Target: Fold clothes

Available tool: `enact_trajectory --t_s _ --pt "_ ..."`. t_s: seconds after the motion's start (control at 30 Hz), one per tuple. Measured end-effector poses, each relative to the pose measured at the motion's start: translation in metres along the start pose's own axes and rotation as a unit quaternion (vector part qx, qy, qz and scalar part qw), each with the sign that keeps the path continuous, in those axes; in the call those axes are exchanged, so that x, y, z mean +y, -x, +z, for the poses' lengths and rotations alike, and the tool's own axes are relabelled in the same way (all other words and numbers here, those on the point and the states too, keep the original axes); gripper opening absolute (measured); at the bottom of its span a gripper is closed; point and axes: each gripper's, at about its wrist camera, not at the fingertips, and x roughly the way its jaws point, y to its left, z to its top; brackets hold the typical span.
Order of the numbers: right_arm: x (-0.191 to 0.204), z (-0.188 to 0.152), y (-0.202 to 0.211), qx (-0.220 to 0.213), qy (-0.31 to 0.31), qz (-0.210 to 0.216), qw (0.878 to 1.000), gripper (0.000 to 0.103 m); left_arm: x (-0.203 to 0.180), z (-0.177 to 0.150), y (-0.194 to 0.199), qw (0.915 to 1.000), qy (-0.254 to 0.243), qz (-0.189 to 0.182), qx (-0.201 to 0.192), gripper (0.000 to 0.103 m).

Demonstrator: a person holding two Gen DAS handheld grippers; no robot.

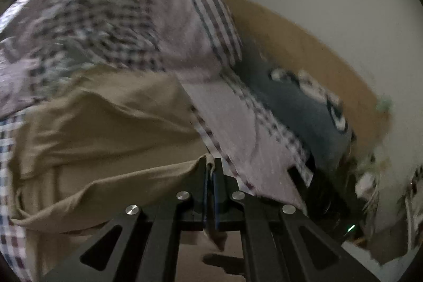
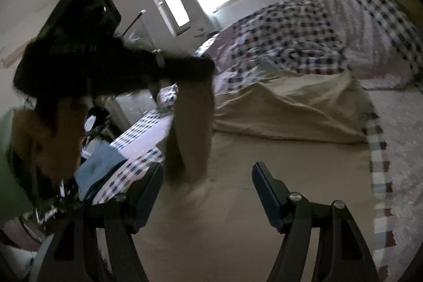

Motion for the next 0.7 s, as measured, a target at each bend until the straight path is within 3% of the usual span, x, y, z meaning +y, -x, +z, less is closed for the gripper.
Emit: enact_trajectory --t_s 0.2,0.3,0.37,0.4,0.43,0.5,0.57,0.63,0.7 --pt "-0.031 -0.007 0.003 0.035 -0.038 -0.022 0.998 0.071 -0.027 -0.005 -0.067 0.9984 -0.018 -0.004 0.053 0.002" --pt "-0.043 -0.014 0.000 0.066 -0.049 -0.052 0.995 0.047 -0.032 -0.009 -0.094 0.9975 -0.010 -0.011 0.069 0.002" --pt "-0.053 -0.022 -0.003 0.085 -0.064 -0.070 0.992 0.013 -0.029 -0.012 -0.112 0.9963 0.001 -0.018 0.084 0.004" --pt "-0.061 -0.026 -0.005 0.097 -0.080 -0.077 0.989 0.006 -0.027 -0.015 -0.120 0.9954 0.009 -0.018 0.093 0.005" --pt "-0.072 -0.031 -0.005 0.111 -0.101 -0.090 0.985 0.004 -0.024 -0.017 -0.126 0.9948 0.017 -0.018 0.099 0.009" --pt "-0.087 -0.039 -0.005 0.131 -0.126 -0.101 0.978 0.003 -0.015 -0.022 -0.133 0.9937 0.036 -0.020 0.104 0.029" --pt "-0.096 -0.046 -0.001 0.147 -0.139 -0.112 0.973 0.002 0.005 -0.027 -0.116 0.9947 0.067 -0.029 0.073 0.057" --pt "-0.098 -0.049 0.004 0.160 -0.135 -0.106 0.972 0.002 0.025 -0.032 -0.099 0.9936 0.098 -0.038 0.041 0.067" --pt "-0.095 -0.051 0.009 0.174 -0.119 -0.101 0.972 0.005 0.053 -0.040 -0.074 0.9903 0.134 -0.036 0.005 0.068"
